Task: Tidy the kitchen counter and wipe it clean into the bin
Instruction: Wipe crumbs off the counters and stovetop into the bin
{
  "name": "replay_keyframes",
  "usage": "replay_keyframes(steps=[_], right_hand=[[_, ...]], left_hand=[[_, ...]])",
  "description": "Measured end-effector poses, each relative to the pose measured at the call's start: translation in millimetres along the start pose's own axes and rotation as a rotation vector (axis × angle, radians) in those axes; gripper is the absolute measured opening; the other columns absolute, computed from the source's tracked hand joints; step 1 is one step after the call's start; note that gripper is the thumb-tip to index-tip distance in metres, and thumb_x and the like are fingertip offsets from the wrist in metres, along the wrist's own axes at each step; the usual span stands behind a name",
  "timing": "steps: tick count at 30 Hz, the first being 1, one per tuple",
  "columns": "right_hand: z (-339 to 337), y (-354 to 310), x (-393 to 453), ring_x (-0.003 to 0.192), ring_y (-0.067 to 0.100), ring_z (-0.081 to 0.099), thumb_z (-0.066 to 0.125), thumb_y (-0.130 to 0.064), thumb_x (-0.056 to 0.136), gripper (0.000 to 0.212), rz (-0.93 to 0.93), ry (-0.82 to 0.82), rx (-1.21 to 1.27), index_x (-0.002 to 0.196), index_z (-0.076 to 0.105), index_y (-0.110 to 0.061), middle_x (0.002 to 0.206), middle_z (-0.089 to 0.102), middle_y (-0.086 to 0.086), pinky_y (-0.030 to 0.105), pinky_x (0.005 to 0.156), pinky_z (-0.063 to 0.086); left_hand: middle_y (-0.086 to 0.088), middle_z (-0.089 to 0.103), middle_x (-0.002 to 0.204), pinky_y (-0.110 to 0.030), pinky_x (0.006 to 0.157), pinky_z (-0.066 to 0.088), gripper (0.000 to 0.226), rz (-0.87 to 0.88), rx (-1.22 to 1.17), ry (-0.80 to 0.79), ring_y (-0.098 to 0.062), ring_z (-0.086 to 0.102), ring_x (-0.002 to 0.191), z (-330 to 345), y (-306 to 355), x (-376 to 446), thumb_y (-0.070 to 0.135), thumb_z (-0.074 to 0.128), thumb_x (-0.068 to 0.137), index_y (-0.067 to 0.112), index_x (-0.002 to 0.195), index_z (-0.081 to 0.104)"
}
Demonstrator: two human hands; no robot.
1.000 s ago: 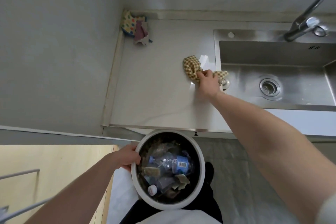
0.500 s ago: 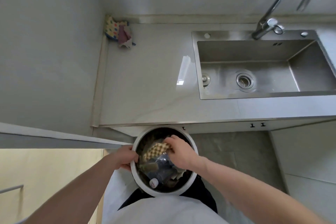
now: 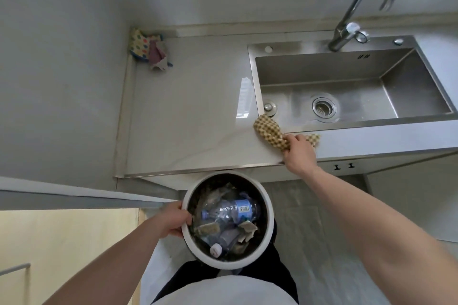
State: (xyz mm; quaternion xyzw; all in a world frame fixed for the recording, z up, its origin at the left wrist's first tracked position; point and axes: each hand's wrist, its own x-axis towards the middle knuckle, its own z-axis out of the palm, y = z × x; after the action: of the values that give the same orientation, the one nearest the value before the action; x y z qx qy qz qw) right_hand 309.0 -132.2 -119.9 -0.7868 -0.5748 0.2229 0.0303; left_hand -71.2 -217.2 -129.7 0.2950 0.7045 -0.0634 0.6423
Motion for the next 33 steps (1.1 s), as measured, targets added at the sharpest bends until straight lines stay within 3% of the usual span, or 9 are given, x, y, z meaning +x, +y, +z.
replay_keyframes(steps=[4, 9, 11, 14, 16, 23, 28, 31, 33], right_hand=[[30, -35, -38, 0.106, 0.03, 0.059, 0.059, -0.008, 0.085, 0.04, -0.08, -0.013, 0.045, 0.125, 0.058, -0.016, 0.12, 0.057, 0.006, 0.042, 0.094, 0.049], [76, -79, -120, 0.112, 0.026, 0.06, 0.054, -0.012, 0.091, 0.029, -0.315, -0.342, 0.172, 0.118, 0.063, -0.019, 0.119, 0.062, 0.003, 0.037, 0.098, 0.048], [83, -83, -144, 0.107, 0.02, 0.057, 0.051, -0.015, 0.095, 0.027, -0.331, -0.36, 0.251, 0.119, 0.063, -0.02, 0.114, 0.059, -0.004, 0.032, 0.092, 0.046], [71, -69, -155, 0.098, 0.008, 0.053, 0.051, -0.017, 0.096, 0.025, -0.19, -0.234, 0.385, 0.118, 0.062, -0.023, 0.104, 0.052, -0.014, 0.025, 0.087, 0.043], [52, -50, -157, 0.098, 0.007, 0.056, 0.053, -0.016, 0.095, 0.027, -0.098, -0.129, 0.434, 0.12, 0.062, -0.023, 0.107, 0.055, -0.013, 0.025, 0.089, 0.045], [-20, 26, -165, 0.094, 0.0, 0.056, 0.055, -0.019, 0.098, 0.023, 0.078, 0.112, 0.502, 0.121, 0.06, -0.021, 0.106, 0.057, -0.013, 0.014, 0.072, 0.041], [-64, 81, -168, 0.094, 0.013, 0.061, 0.057, -0.016, 0.097, 0.025, 0.146, 0.263, 0.52, 0.122, 0.063, -0.017, 0.105, 0.061, -0.007, 0.024, 0.076, 0.047], [-88, 128, -173, 0.099, 0.018, 0.06, 0.057, -0.01, 0.094, 0.028, 0.153, 0.344, 0.449, 0.121, 0.066, -0.015, 0.108, 0.064, -0.002, 0.037, 0.087, 0.052], [-102, 160, -176, 0.102, 0.022, 0.058, 0.057, -0.007, 0.091, 0.029, 0.131, 0.377, 0.382, 0.117, 0.068, -0.014, 0.109, 0.064, 0.0, 0.04, 0.092, 0.05]], left_hand=[[-0.023, 0.073, 0.105, -0.048, 0.076, 0.064, 0.041, 0.008, -0.024, 0.008, -0.036, 0.075, 0.091, 5, 0, 1, -0.008, 0.057, 0.082, 0.01, 0.118, 0.063], [-0.023, 0.072, 0.104, -0.047, 0.075, 0.065, 0.036, 0.024, -0.048, 0.007, -0.037, 0.074, 0.091, 10, 2, -3, -0.009, 0.054, 0.085, 0.009, 0.115, 0.062], [-0.021, 0.072, 0.103, -0.045, 0.075, 0.065, 0.033, 0.027, -0.045, 0.004, -0.035, 0.074, 0.089, 12, 3, -5, -0.009, 0.054, 0.086, 0.011, 0.112, 0.062], [-0.021, 0.073, 0.103, -0.049, 0.078, 0.064, 0.035, 0.039, -0.007, -0.019, -0.035, 0.075, 0.089, 14, 5, -6, -0.007, 0.056, 0.084, 0.011, 0.114, 0.062], [-0.022, 0.073, 0.103, -0.049, 0.076, 0.064, 0.038, 0.043, 0.017, -0.039, -0.036, 0.075, 0.089, 18, 9, -7, -0.006, 0.057, 0.083, 0.01, 0.117, 0.063], [-0.024, 0.072, 0.102, -0.05, 0.074, 0.064, 0.041, 0.082, 0.167, -0.056, -0.038, 0.074, 0.087, 58, 38, -14, -0.006, 0.056, 0.081, 0.008, 0.119, 0.063], [-0.022, 0.071, 0.093, -0.041, 0.061, 0.063, 0.034, 0.109, 0.274, -0.05, -0.035, 0.073, 0.077, 103, 66, -25, -0.005, 0.055, 0.084, 0.008, 0.115, 0.061], [-0.024, 0.07, 0.094, -0.046, 0.066, 0.064, 0.031, 0.115, 0.287, -0.044, -0.038, 0.073, 0.079, 144, 82, -31, -0.007, 0.055, 0.084, 0.005, 0.112, 0.061], [-0.021, 0.068, 0.087, -0.041, 0.061, 0.061, 0.027, 0.143, 0.266, -0.032, -0.035, 0.07, 0.073, 173, 94, -37, -0.011, 0.054, 0.085, 0.003, 0.106, 0.062]])
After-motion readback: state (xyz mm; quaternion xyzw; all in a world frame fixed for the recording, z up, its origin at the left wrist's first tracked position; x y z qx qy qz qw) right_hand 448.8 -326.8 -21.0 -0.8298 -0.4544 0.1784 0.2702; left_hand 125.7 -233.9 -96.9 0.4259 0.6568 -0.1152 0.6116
